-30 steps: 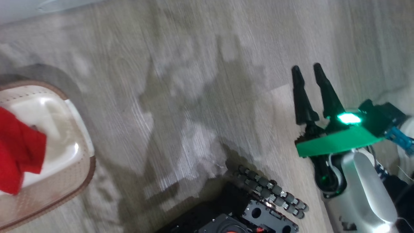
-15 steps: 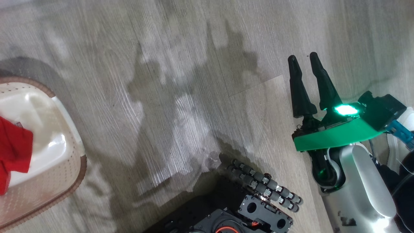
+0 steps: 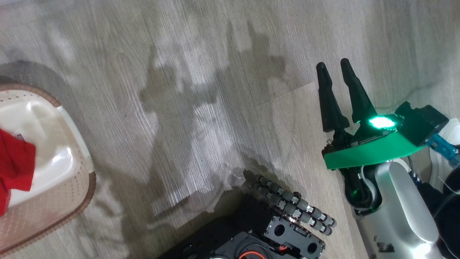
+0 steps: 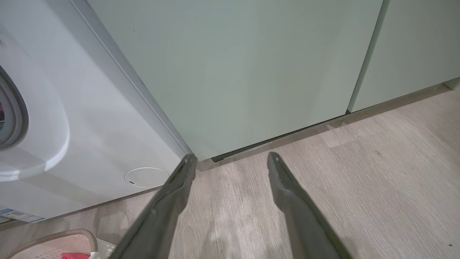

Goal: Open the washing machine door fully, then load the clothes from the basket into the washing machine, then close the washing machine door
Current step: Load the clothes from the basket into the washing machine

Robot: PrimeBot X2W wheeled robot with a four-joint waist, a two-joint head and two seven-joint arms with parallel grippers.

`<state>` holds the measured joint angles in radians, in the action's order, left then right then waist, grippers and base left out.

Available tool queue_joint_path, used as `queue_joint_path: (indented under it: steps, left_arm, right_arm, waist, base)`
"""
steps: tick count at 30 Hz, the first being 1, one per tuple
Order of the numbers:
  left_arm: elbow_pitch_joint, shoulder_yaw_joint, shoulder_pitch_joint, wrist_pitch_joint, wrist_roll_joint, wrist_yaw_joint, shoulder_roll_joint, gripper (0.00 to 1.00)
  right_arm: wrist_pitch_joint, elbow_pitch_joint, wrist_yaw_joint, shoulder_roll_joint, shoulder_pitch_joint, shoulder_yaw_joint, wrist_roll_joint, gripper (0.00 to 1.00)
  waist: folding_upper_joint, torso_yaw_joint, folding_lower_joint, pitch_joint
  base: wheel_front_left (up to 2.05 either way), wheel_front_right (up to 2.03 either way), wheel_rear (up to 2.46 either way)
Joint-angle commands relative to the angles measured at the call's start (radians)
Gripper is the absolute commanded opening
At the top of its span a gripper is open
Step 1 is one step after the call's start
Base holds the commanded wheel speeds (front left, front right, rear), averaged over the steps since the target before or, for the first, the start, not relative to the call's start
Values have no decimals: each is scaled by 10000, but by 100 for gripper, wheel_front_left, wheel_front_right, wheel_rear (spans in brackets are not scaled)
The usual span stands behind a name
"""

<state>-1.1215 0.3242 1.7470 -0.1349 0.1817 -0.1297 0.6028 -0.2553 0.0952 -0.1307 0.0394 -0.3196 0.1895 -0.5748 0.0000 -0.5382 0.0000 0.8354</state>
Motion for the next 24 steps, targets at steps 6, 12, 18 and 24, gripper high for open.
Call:
queue_joint_path:
  steps: [6, 12, 18, 24]
  left_arm:
    - [-130, 59, 492, -470, 89, -3, 206, 100]
    - [-454, 100, 148, -817, 278, 35, 220, 100]
    - [-575, 106, -754, -1142, 600, 22, -374, 100]
    - [-536, 48, -1430, -1233, 964, 8, -857, 100]
  right_arm:
    - [-65, -218, 0, 108, 192, 183, 19, 100]
    - [-65, -204, 0, 108, 53, 74, 214, 100]
    - [-65, -160, 0, 108, 28, -210, 629, 100]
    - [-65, -99, 0, 108, 0, -502, 1067, 100]
  waist:
    - [0, -10, 0, -152]
    - [0, 112, 0, -620]
    - [0, 668, 0, -1278]
    - [0, 1148, 0, -1806]
  base:
    - [0, 0, 0]
    - [0, 0, 0]
    - [0, 0, 0]
    - [0, 0, 0]
